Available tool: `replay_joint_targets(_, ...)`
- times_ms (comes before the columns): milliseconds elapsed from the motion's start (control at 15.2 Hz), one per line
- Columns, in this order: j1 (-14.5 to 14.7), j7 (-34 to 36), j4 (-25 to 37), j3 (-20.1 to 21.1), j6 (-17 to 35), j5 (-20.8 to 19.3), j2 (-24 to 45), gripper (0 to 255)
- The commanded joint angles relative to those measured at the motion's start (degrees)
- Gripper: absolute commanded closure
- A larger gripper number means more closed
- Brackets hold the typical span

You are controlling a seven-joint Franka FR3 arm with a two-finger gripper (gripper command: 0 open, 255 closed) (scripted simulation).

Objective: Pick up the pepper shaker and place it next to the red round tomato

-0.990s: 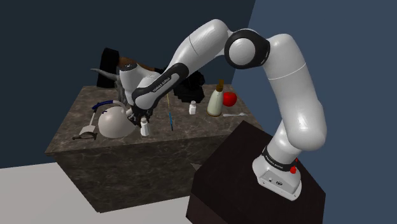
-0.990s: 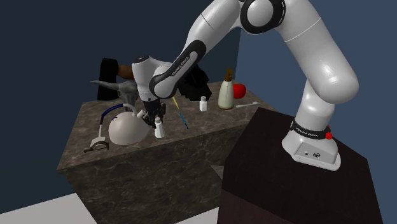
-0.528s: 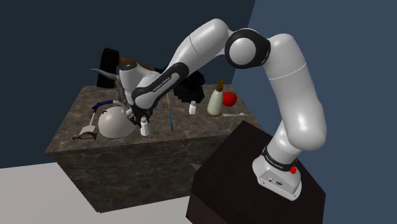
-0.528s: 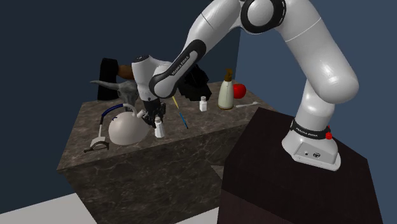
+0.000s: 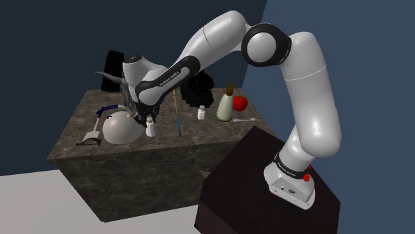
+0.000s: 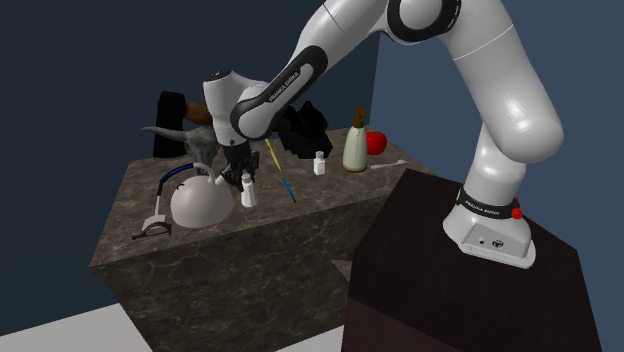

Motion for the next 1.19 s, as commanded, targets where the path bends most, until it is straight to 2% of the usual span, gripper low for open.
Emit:
replay_joint_targets(0, -0.16, -0.27, -0.01, 0.23, -0.98, 0.32, -0.99, 255)
replay_joint_targets(1122, -1.05, -2.55, 2.31, 1.86, -10.18, 2.94, -8.14, 255)
